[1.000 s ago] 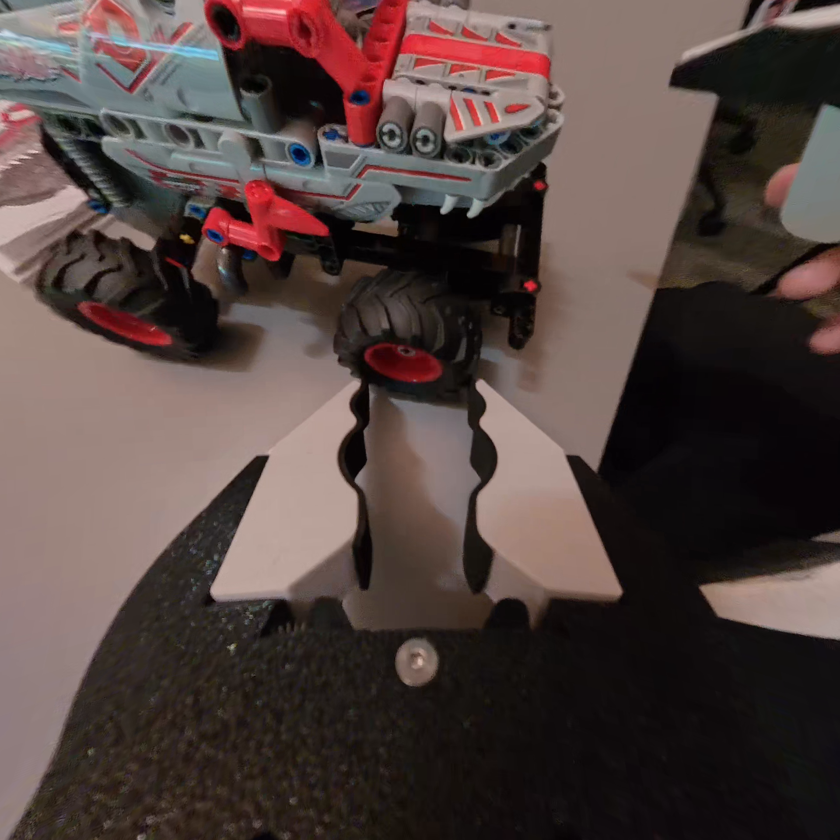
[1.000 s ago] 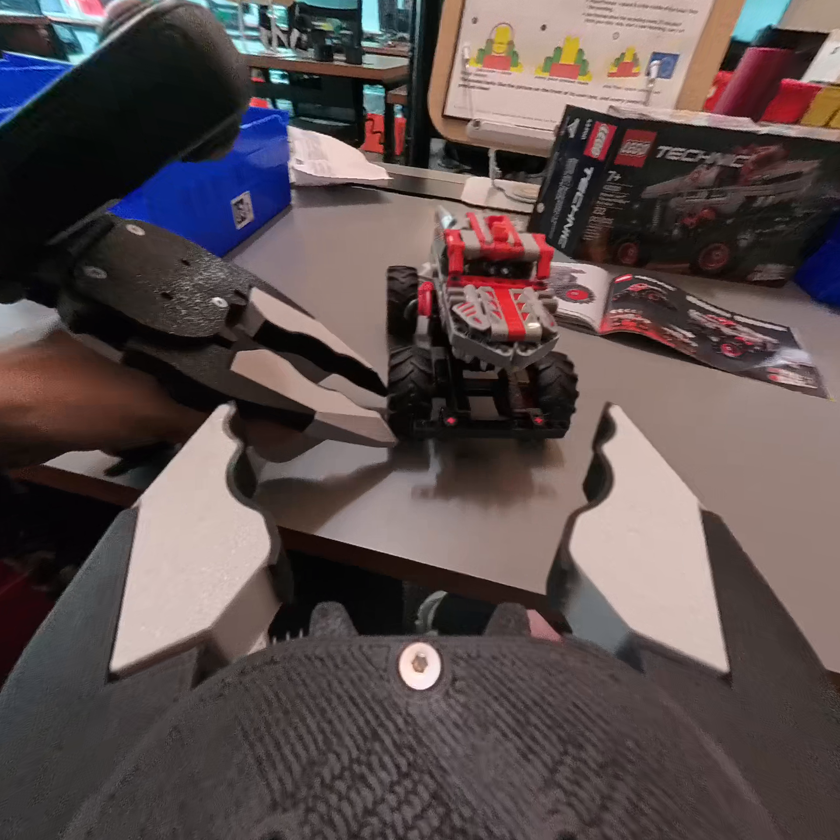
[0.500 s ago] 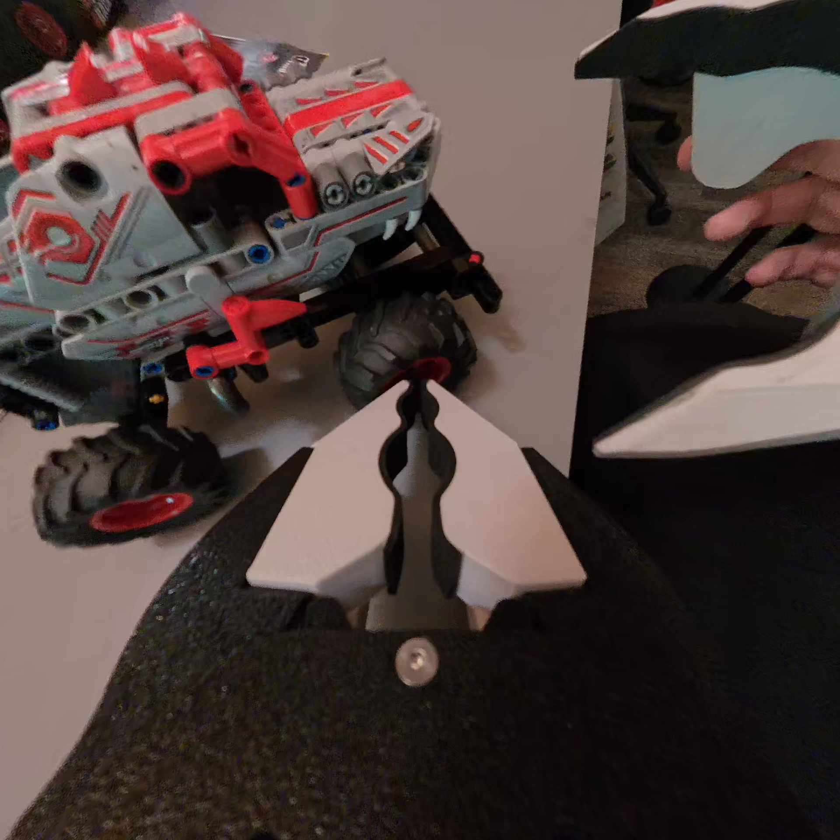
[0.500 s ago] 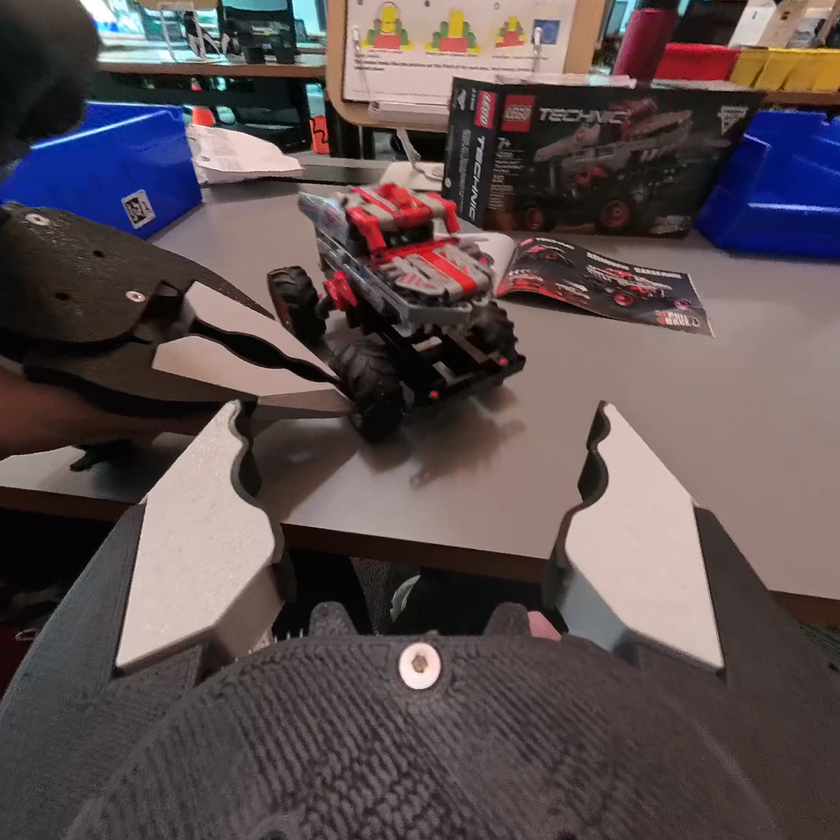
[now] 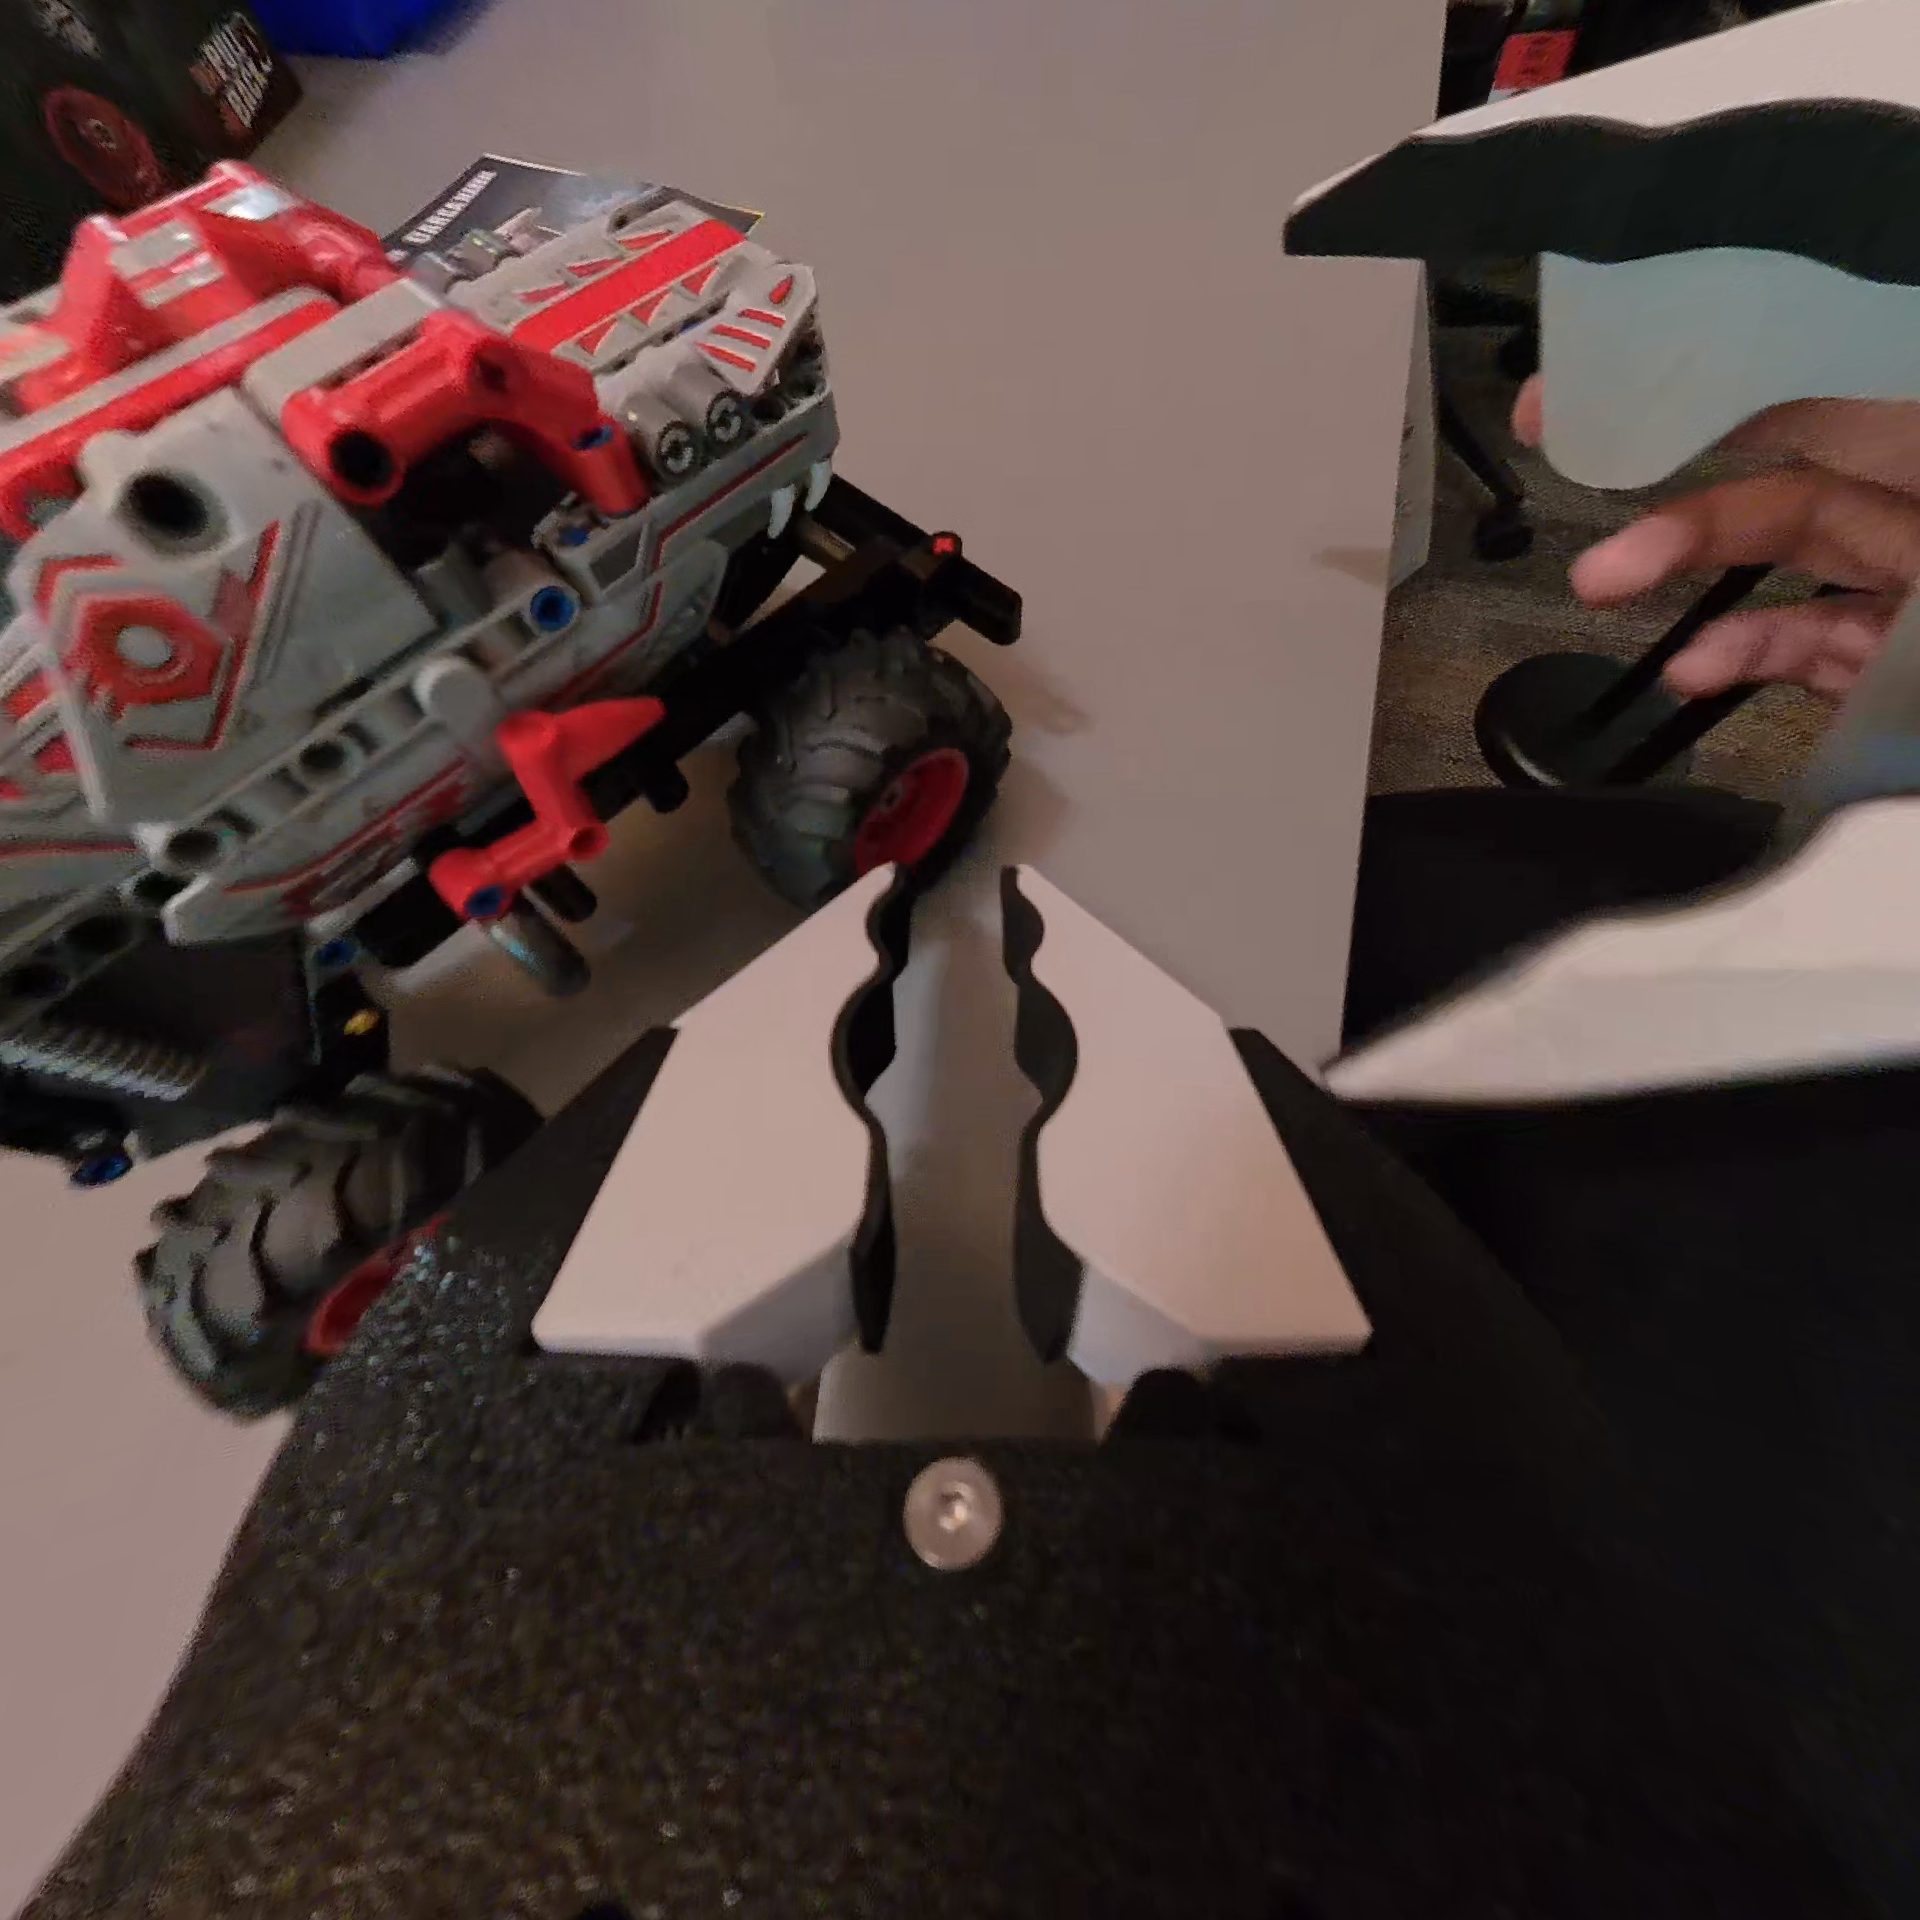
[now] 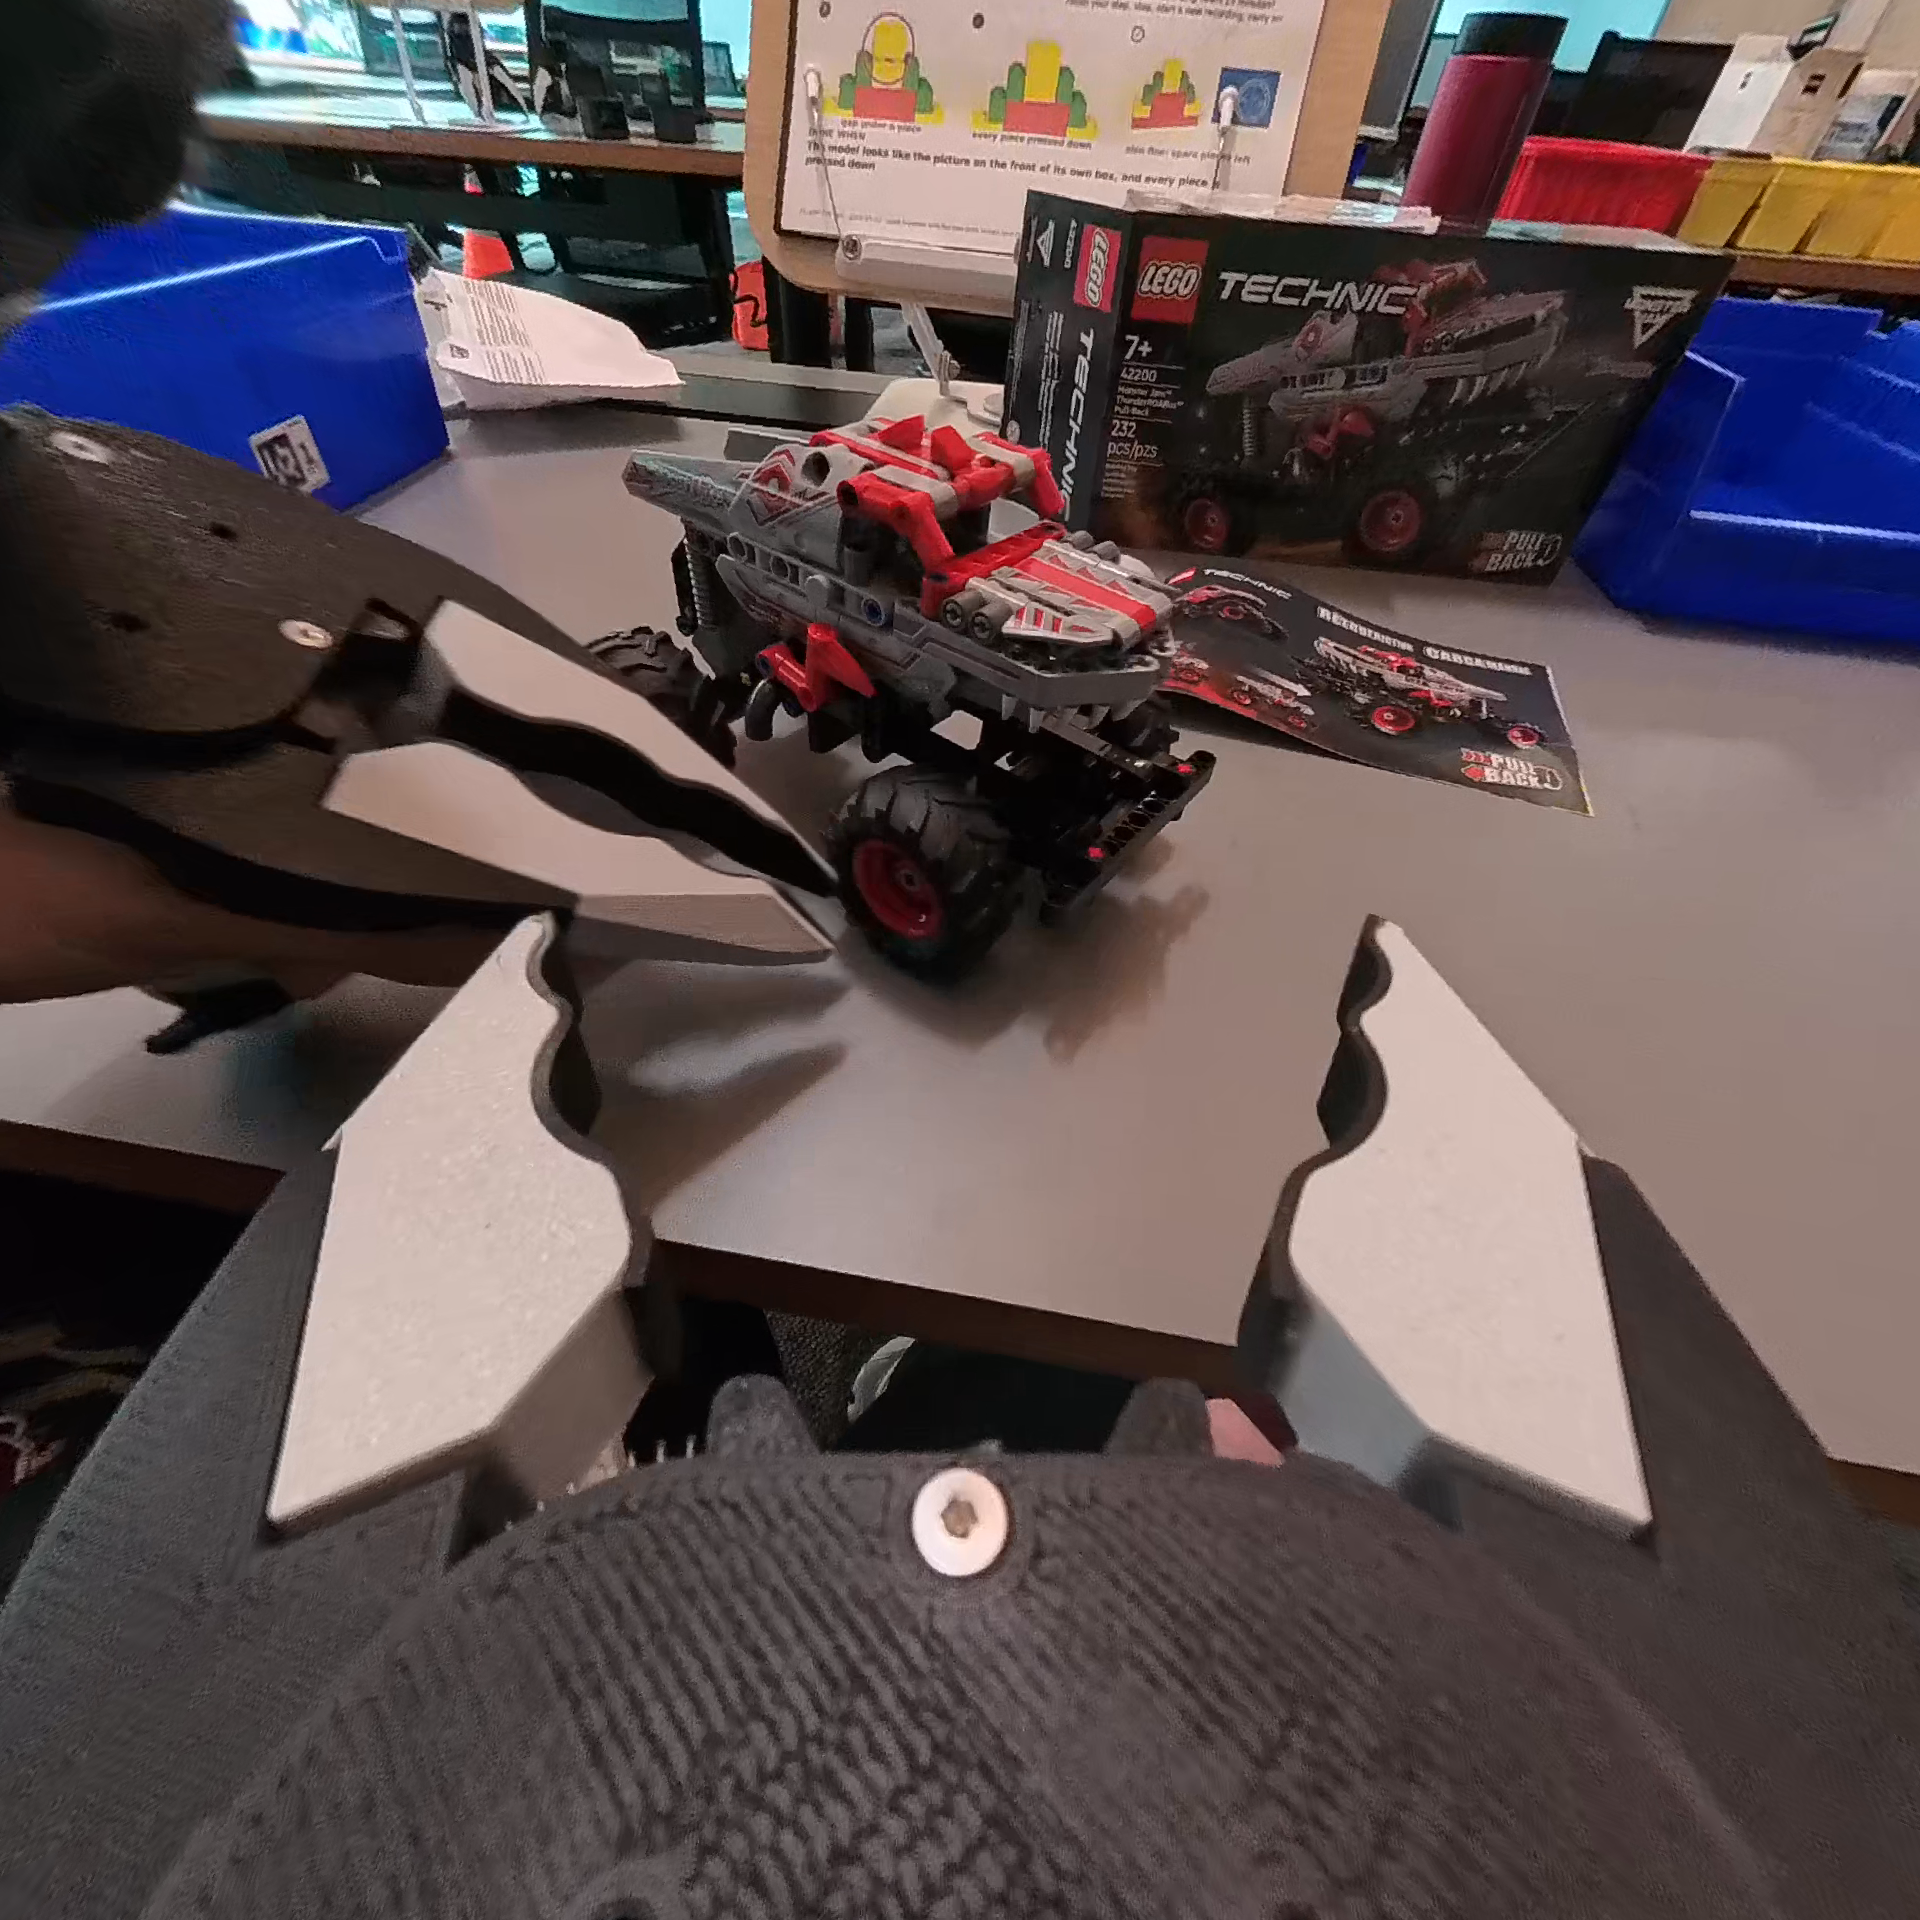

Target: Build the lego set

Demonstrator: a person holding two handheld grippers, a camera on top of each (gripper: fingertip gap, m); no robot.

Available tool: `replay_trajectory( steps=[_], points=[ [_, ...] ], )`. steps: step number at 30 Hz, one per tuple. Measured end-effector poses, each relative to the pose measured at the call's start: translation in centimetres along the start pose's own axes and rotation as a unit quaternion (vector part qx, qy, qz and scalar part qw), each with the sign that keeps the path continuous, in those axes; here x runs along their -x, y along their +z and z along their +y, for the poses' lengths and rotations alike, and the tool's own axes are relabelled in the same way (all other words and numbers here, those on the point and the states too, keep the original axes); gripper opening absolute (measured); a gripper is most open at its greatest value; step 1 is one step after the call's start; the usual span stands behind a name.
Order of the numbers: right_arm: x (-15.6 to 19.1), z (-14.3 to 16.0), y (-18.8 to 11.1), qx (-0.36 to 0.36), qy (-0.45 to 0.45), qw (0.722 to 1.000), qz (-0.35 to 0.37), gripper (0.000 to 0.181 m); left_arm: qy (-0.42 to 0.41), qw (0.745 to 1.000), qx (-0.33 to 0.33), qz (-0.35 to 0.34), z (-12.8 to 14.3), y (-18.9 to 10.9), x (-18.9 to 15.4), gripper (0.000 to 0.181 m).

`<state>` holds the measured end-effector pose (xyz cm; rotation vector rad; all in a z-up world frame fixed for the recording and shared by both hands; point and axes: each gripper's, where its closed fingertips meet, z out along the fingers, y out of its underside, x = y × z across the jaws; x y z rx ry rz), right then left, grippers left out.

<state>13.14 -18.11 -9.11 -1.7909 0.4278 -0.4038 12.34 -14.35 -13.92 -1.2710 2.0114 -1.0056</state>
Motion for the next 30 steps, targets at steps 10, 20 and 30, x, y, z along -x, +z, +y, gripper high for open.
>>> replay_trajectory(
  steps=[10, 20, 30],
  points=[
    [2.6, -0.8, -0.5, -0.003, -0.006, 1.000, -0.010, 0.142, -0.051, 0.990, -0.082, -0.107, 1.8, -9.0, 1.2, 0.034],
    [5.7, -1.8, -0.4, -0.019, -0.001, 1.000, -0.011, 0.142, -0.024, 0.949, -0.097, -0.300, 5.4, -15.5, 2.4, 0.120],
    [6.4, -2.6, 0.6, -0.025, -0.005, 1.000, -0.006, 0.142, -0.046, 0.949, -0.092, -0.298, 6.1, -15.4, 2.9, 0.127]
  ],
)
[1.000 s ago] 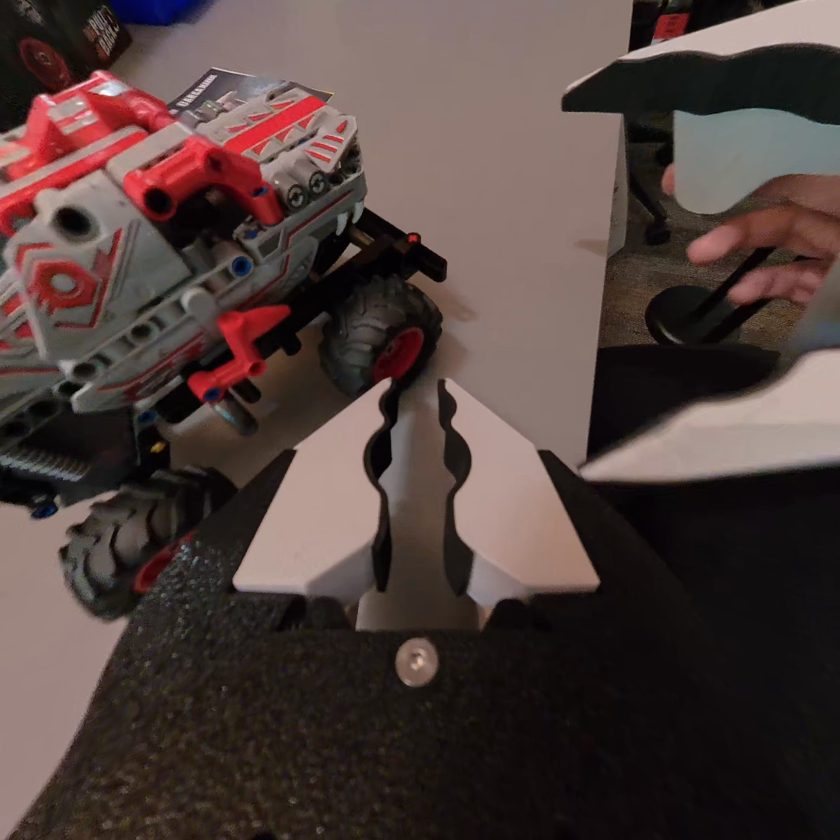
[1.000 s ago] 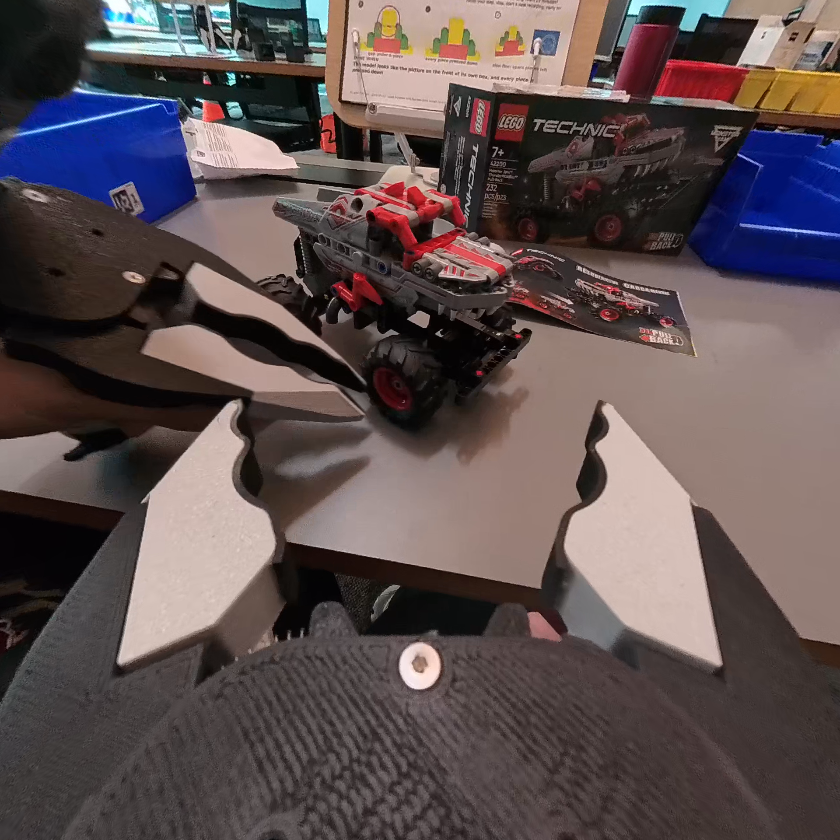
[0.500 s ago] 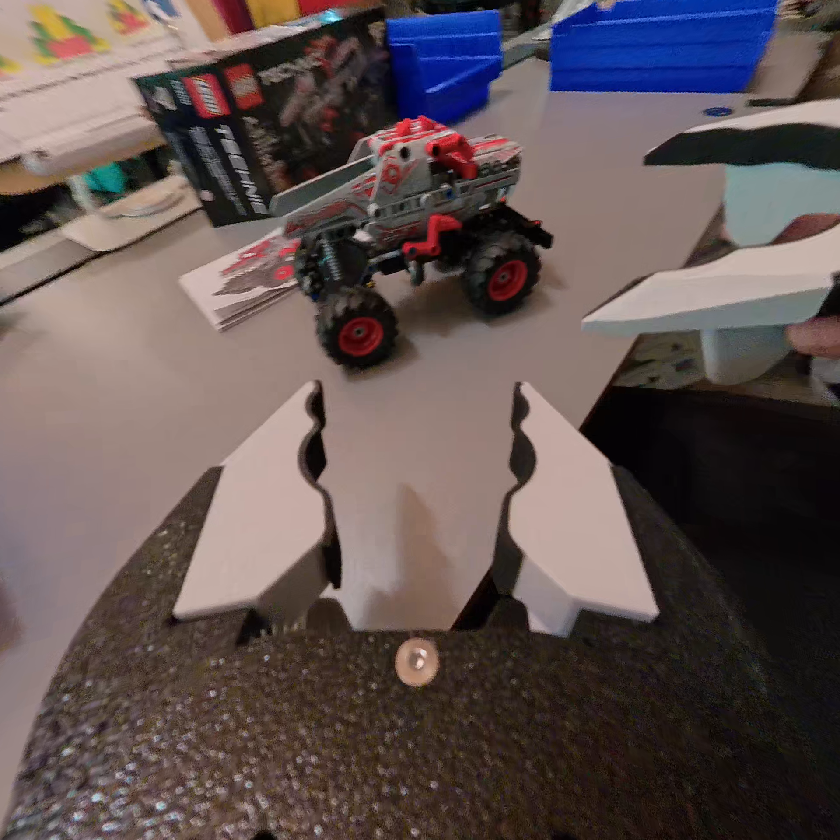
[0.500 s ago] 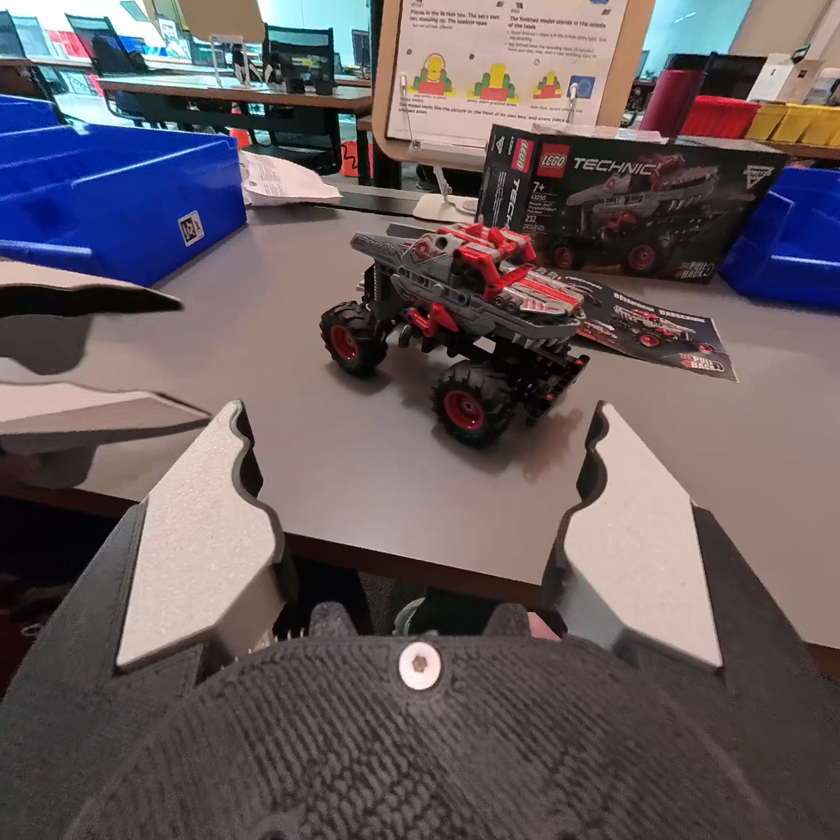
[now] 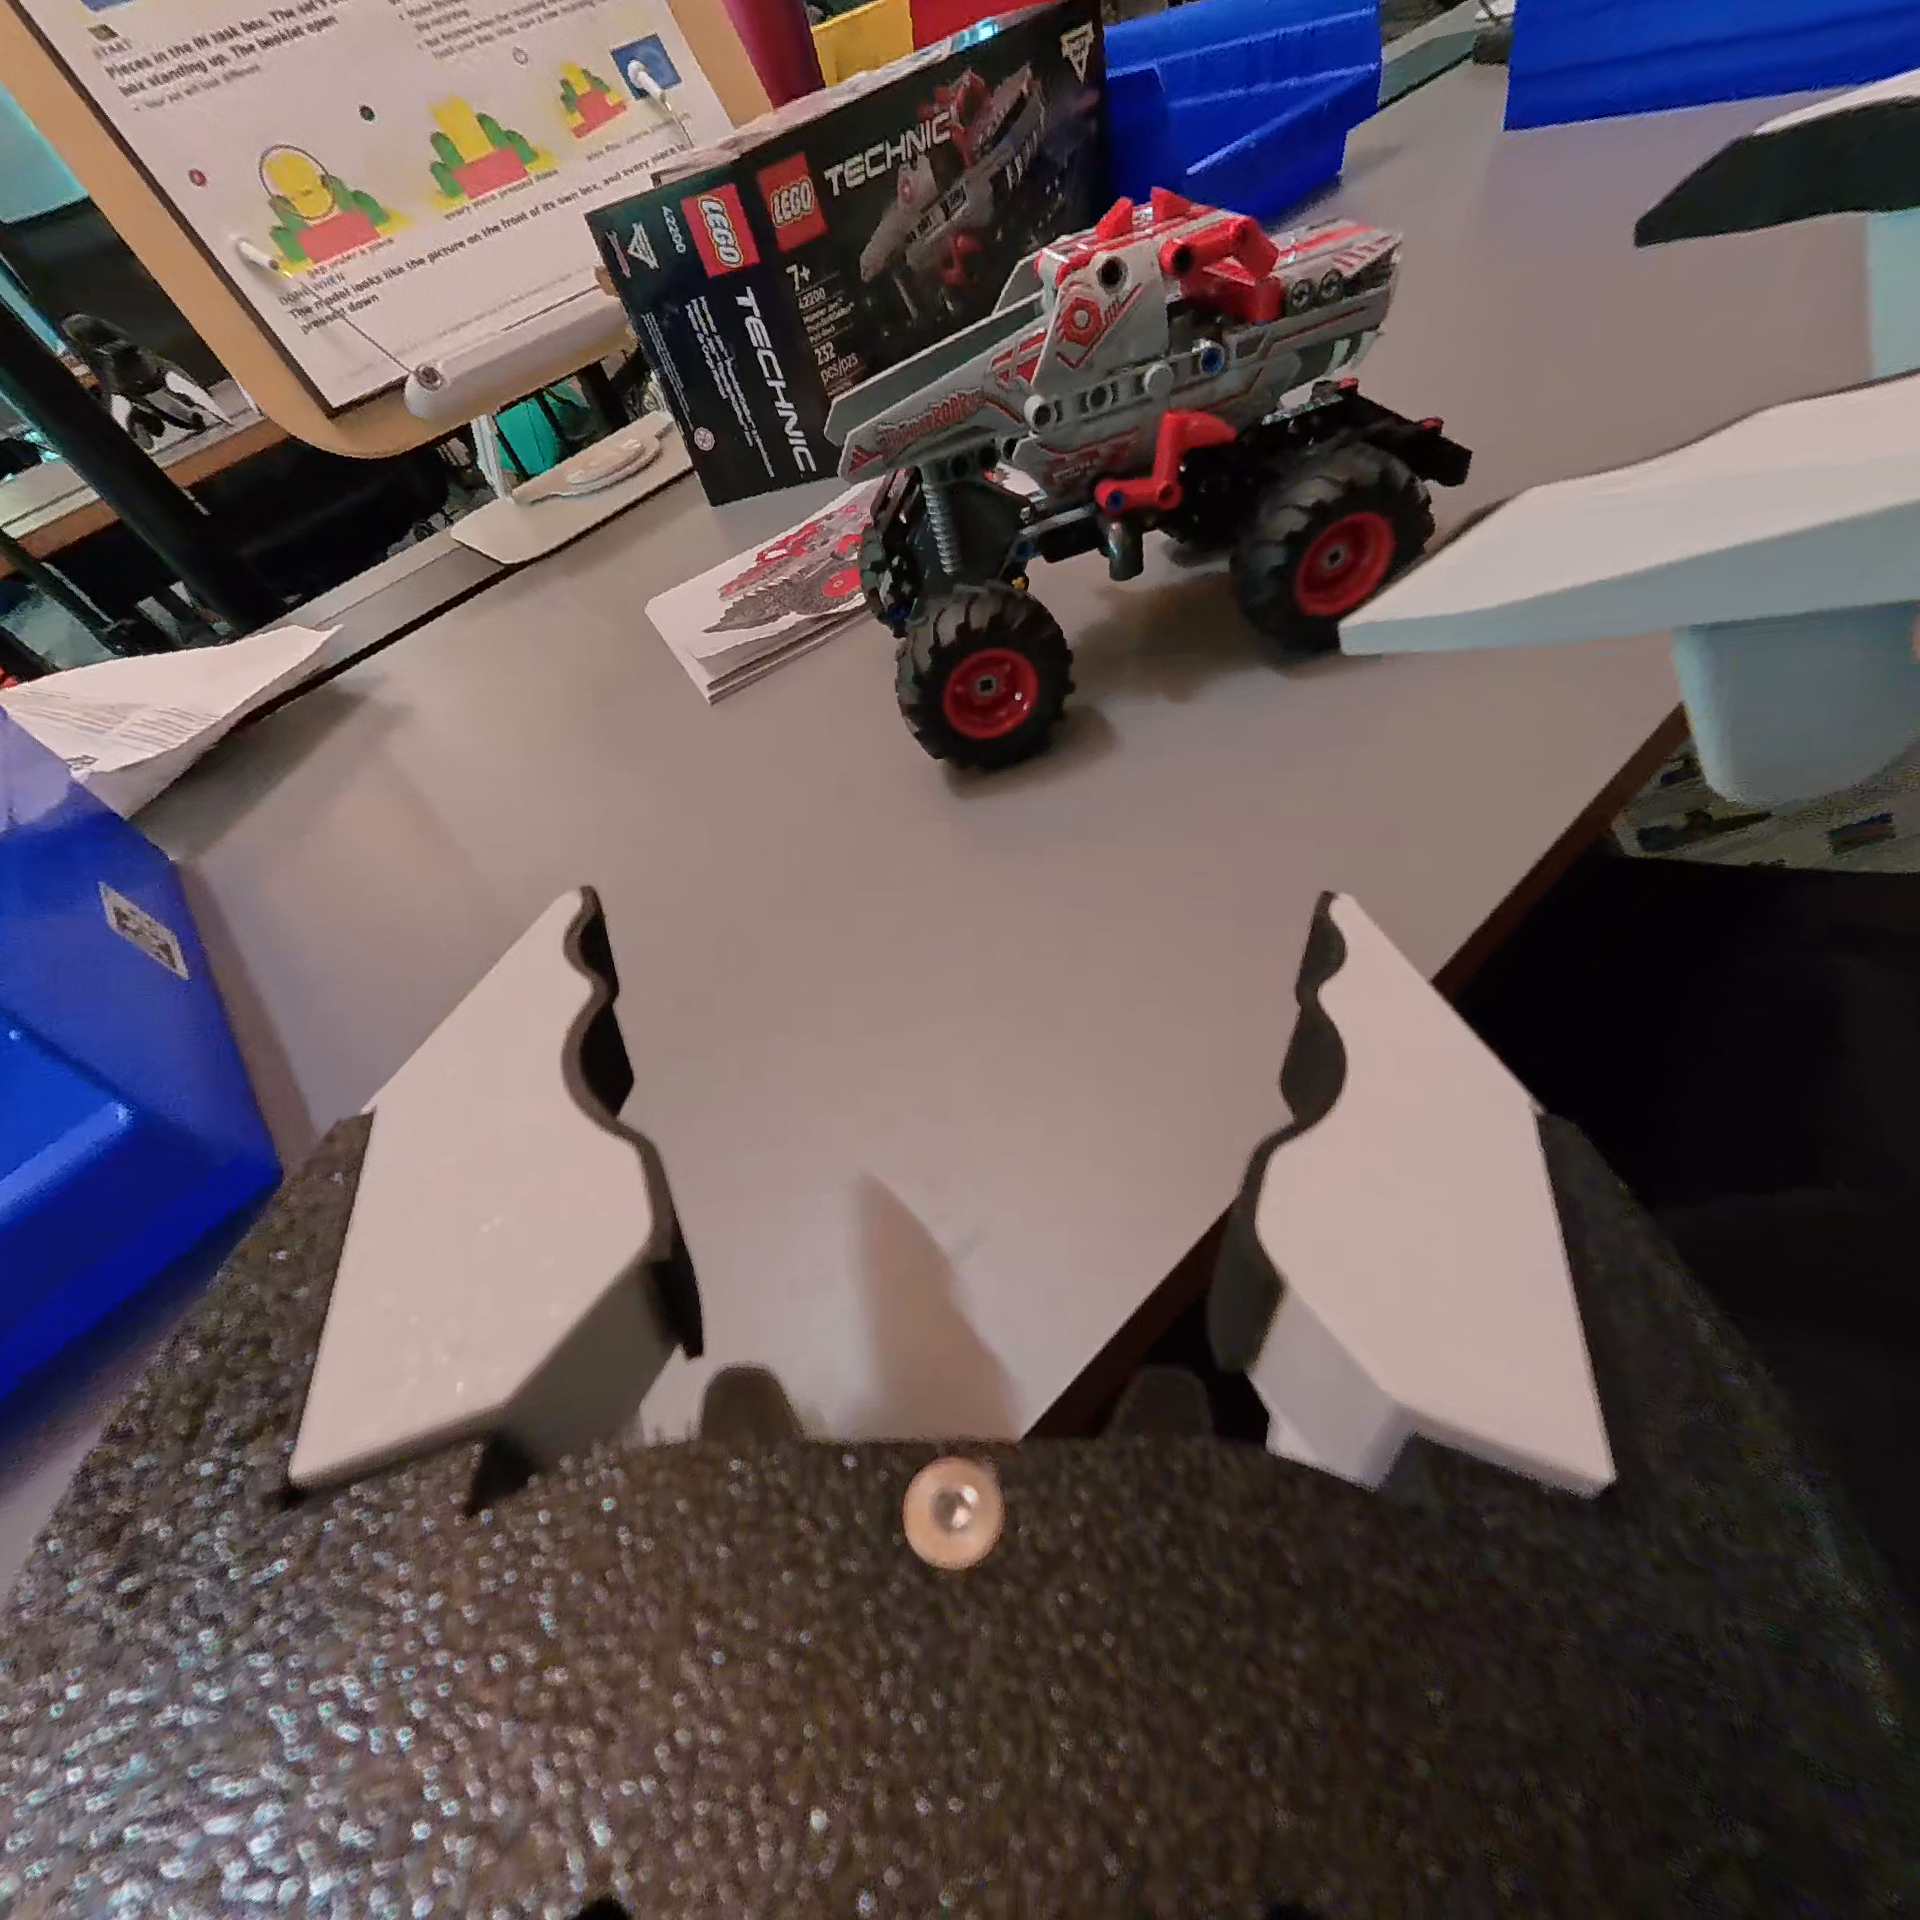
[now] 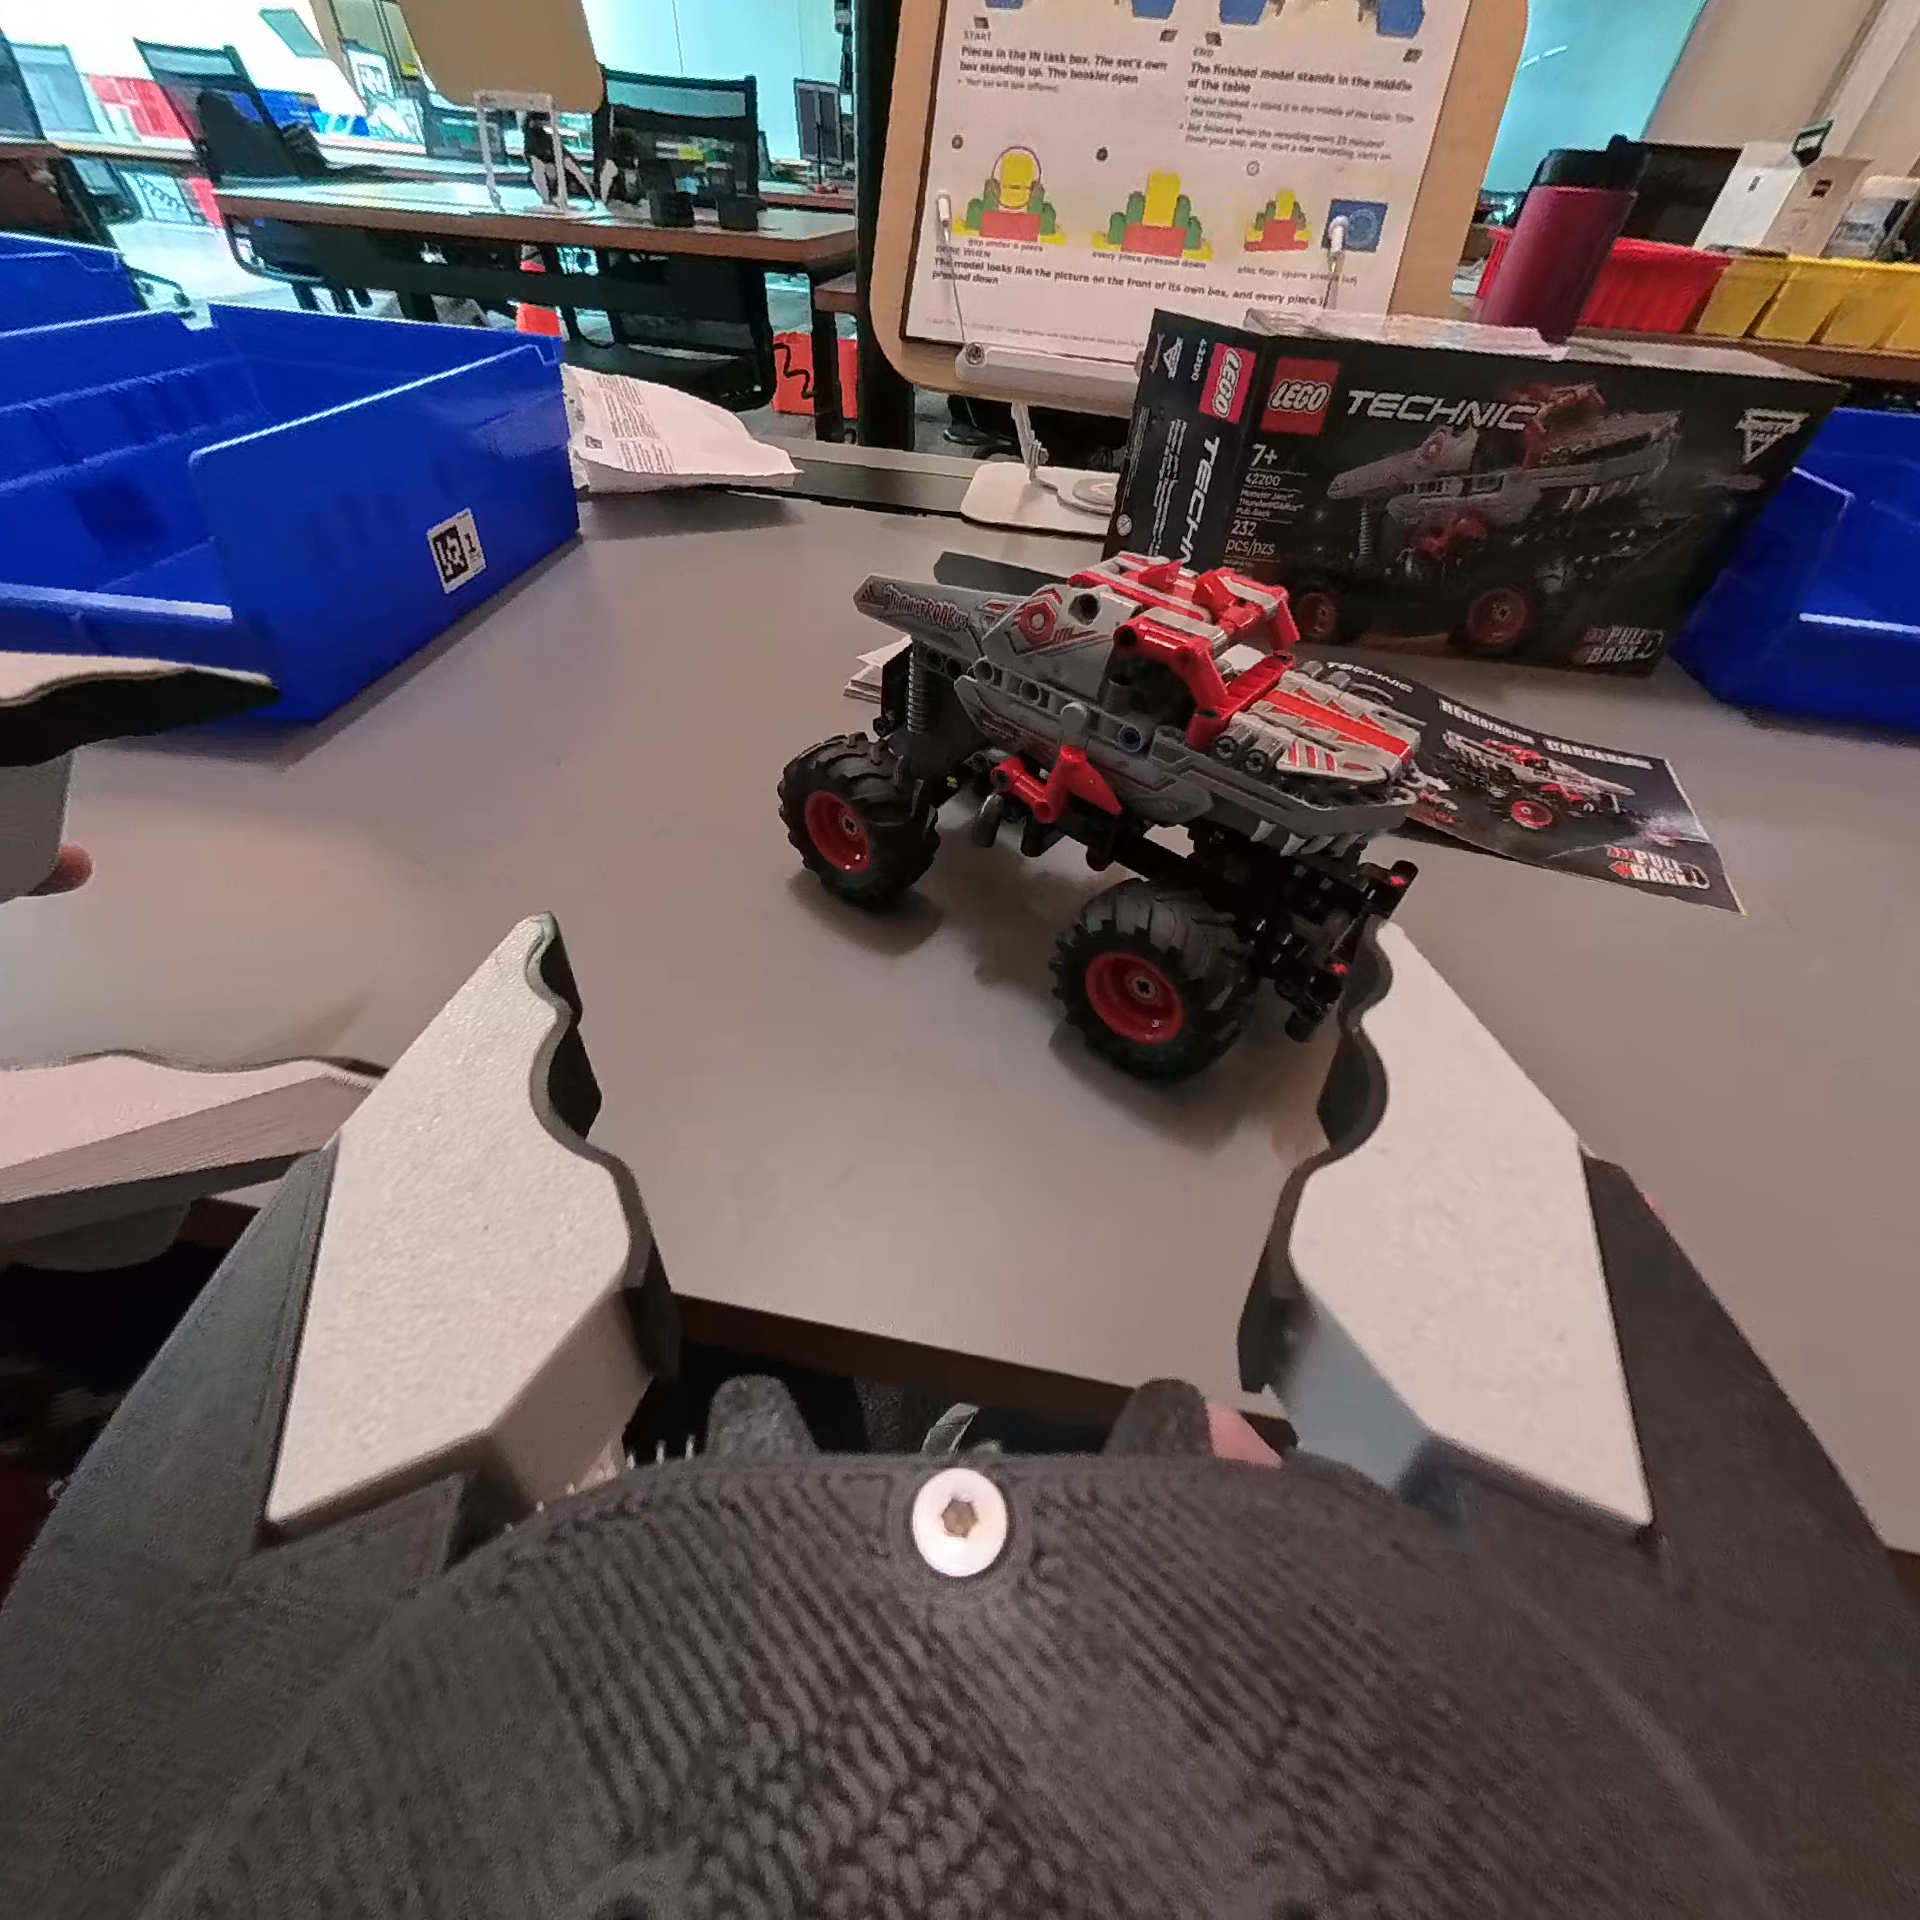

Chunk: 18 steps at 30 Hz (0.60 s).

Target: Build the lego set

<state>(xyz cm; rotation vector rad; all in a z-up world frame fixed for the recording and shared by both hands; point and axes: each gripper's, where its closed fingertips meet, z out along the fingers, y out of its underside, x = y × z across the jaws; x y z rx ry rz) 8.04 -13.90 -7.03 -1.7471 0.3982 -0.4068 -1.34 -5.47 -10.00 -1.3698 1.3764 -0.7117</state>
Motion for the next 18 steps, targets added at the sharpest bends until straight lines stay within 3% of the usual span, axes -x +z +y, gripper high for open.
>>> replay_trajectory(
  steps=[18],
  points=[
    [-0.2, -0.4, 1.3, 0.005, 0.011, 1.000, 0.014, 0.141, -0.007, 1.000, 0.011, -0.001, 0.8, 0.2, 0.2, 0.122]
  ],
)
